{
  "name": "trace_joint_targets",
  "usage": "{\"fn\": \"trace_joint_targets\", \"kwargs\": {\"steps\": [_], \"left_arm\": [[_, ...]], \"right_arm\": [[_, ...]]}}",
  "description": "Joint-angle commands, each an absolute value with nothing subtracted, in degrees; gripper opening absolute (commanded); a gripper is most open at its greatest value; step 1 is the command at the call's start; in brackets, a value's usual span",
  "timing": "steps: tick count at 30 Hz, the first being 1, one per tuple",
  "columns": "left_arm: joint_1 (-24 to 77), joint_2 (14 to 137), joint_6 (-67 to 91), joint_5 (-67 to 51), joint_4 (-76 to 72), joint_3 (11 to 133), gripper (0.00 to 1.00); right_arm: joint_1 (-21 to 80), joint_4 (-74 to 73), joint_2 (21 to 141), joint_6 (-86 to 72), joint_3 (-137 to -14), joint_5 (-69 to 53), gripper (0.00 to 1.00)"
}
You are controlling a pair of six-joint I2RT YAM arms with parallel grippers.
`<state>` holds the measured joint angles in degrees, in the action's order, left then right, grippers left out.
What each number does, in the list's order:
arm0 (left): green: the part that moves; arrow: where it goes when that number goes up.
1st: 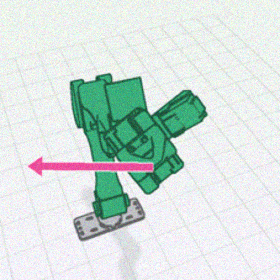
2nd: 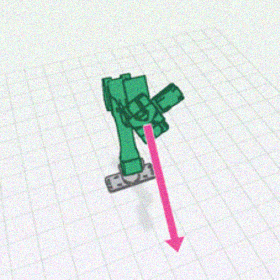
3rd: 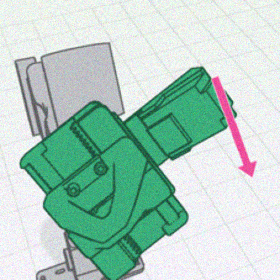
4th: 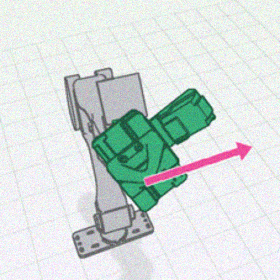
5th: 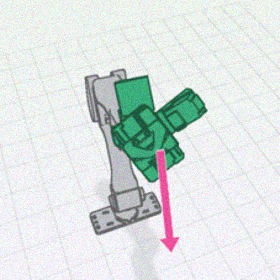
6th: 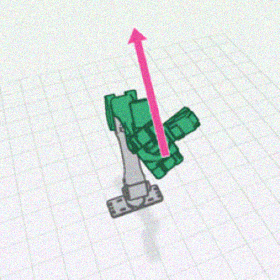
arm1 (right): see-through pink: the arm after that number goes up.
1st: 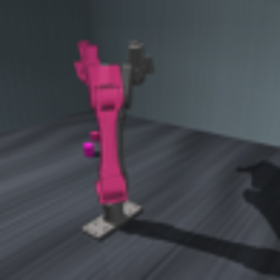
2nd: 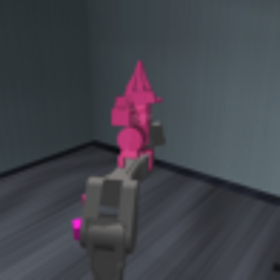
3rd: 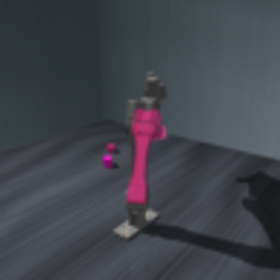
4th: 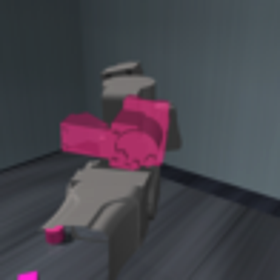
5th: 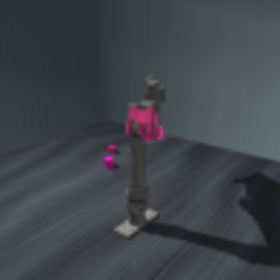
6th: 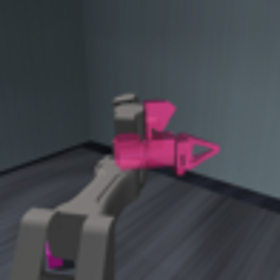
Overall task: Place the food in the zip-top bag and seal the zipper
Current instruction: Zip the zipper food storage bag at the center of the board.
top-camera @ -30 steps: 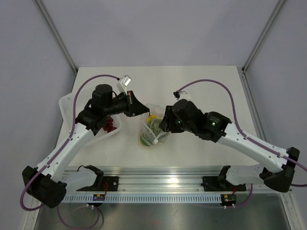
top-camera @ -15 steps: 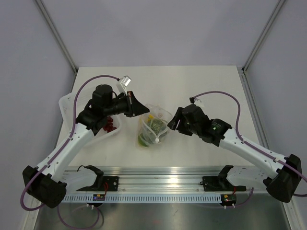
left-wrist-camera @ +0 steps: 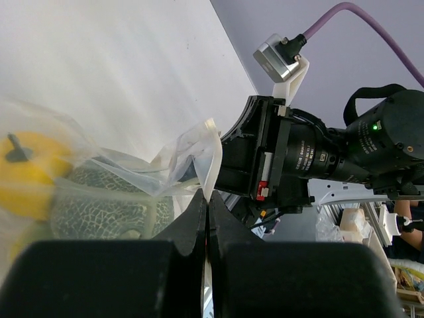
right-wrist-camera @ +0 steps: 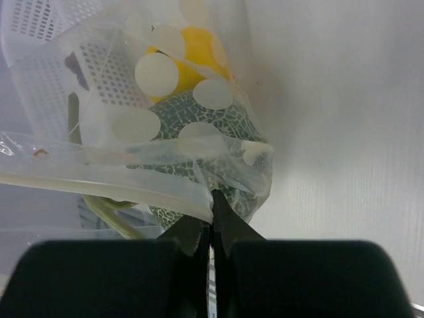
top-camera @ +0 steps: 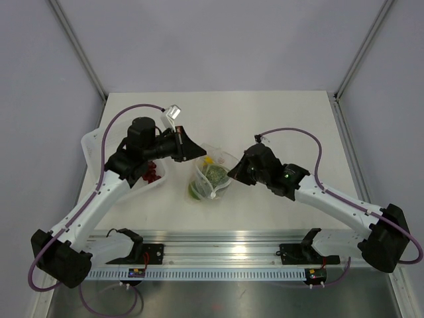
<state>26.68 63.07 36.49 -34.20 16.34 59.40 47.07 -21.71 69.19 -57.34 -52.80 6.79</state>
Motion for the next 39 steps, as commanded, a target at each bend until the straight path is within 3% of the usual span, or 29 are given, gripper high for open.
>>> {"fn": "trace_joint_targets", "kwargs": {"steps": [1,4,9,16,19,20,22,26,31,39], "left_arm": [[26.5,61.2,36.5,-33.2,13.3,59.8,0.00],[26.5,60.9,34.7,-30.6,15.9,59.8,0.00],[27.2,60.6,29.5,-19.1,24.4,64.1,0.00],[28.3,58.5,29.0,-16.9,26.5,63.5,0.00],[30.6,58.1,29.7,-19.2,25.0,61.3,0.38],[30.8,57.9,29.8,-20.6,24.4,60.7,0.58],[30.8,58.1,29.4,-20.1,24.7,60.1,0.68],[30.8,58.1,24.9,-14.1,28.8,62.0,0.68],[30.9,58.3,20.1,-4.1,34.8,63.5,0.57],[30.9,58.9,20.6,-10.5,30.2,59.4,0.57]], "right_arm": [[46.8,-20.6,67.9,-57.8,-53.7,8.3,0.00],[46.8,-24.5,66.7,-54.3,-57.2,9.9,0.00],[46.8,-37.1,69.2,-45.0,-72.9,10.4,0.00],[46.8,-48.8,82.5,-31.6,-90.7,9.1,0.00],[46.3,-48.5,85.6,-26.4,-94.2,7.3,0.00],[46.0,-48.3,86.6,-25.0,-95.6,5.5,0.00],[45.8,-48.5,89.8,-21.0,-96.9,2.5,0.00],[45.8,-45.7,92.1,-16.6,-96.5,-2.0,0.00],[45.8,-43.9,91.4,-15.2,-95.6,-5.1,0.01],[45.8,-43.2,91.1,-16.1,-95.0,-6.2,0.01]]}}
